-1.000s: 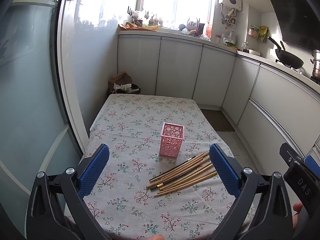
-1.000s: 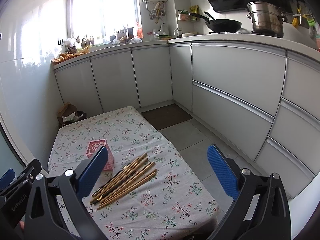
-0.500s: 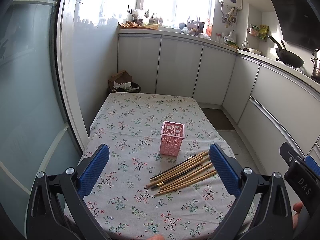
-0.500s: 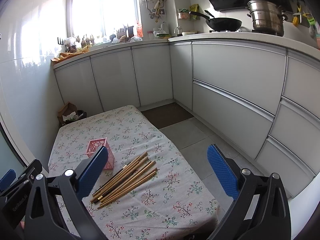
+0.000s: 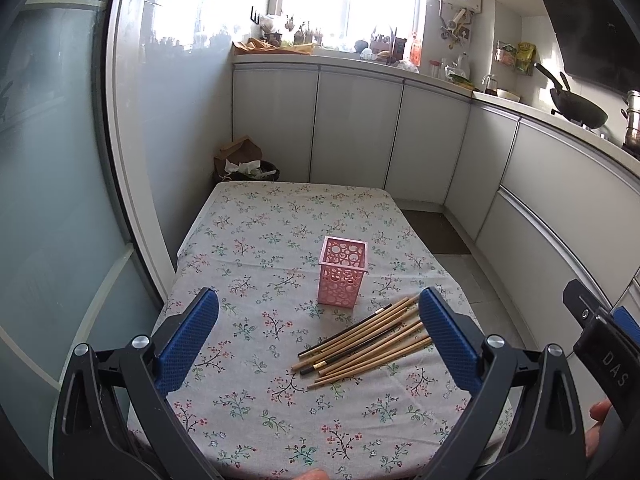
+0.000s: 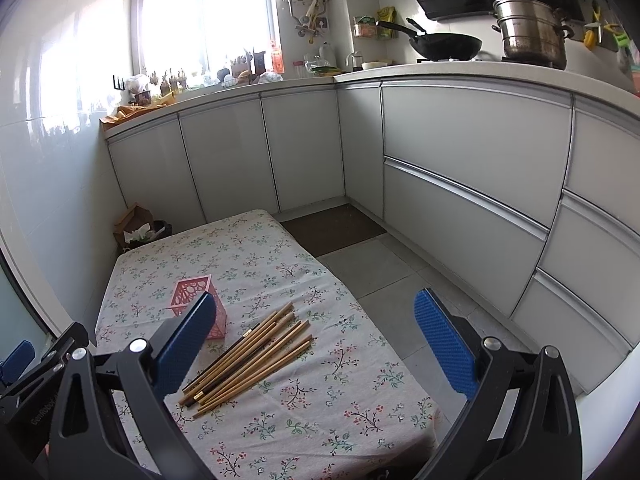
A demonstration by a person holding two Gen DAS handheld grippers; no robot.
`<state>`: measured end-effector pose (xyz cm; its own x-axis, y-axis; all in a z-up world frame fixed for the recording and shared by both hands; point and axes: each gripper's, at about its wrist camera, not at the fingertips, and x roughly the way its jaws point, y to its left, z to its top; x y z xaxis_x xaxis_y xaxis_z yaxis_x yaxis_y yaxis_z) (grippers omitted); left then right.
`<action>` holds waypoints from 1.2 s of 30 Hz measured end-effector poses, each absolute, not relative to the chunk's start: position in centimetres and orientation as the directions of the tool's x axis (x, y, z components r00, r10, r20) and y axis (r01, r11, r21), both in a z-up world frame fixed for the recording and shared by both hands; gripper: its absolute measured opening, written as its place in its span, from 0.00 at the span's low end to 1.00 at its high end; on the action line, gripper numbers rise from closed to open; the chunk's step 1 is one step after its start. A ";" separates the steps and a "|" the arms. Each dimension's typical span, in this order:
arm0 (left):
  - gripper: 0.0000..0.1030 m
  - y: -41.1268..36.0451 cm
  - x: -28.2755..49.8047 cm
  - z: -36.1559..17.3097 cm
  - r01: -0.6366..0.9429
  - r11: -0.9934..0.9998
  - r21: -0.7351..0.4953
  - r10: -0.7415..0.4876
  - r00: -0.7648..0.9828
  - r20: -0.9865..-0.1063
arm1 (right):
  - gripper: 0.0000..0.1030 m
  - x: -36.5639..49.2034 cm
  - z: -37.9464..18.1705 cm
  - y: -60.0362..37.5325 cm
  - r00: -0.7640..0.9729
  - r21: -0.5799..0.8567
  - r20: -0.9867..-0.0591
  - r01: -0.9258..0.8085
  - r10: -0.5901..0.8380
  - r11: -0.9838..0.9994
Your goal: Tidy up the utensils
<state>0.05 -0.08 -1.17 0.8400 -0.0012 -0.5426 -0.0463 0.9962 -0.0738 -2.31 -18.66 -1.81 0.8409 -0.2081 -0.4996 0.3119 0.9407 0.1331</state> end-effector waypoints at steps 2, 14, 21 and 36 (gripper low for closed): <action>0.93 -0.6 0.6 -1.5 -0.034 0.998 -0.061 -0.006 0.832 -0.555 | 0.94 -2.1 -2.3 -19.3 0.836 0.146 -0.507 0.325 -0.212 0.934; 0.93 -12.1 12.6 -8.7 0.547 0.837 -0.014 -0.290 0.423 -0.859 | 0.94 -0.3 -9.7 -31.4 0.764 0.439 -0.614 0.541 -0.201 0.718; 0.93 -17.5 20.6 -13.2 0.639 0.769 -0.017 -0.177 0.187 -0.966 | 0.94 2.3 -14.5 -34.1 0.716 0.432 -0.682 0.556 -0.146 0.710; 0.46 -21.1 31.4 -21.2 0.654 0.755 0.038 0.008 0.049 -0.999 | 0.94 5.5 -18.4 -33.9 0.644 0.511 -0.758 0.485 0.106 0.710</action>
<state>31.41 -21.12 -21.22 0.0490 0.0083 -0.9988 0.6541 0.7554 0.0383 5.46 -33.94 -18.36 0.6438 0.1058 -0.7579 0.4848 0.7099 0.5109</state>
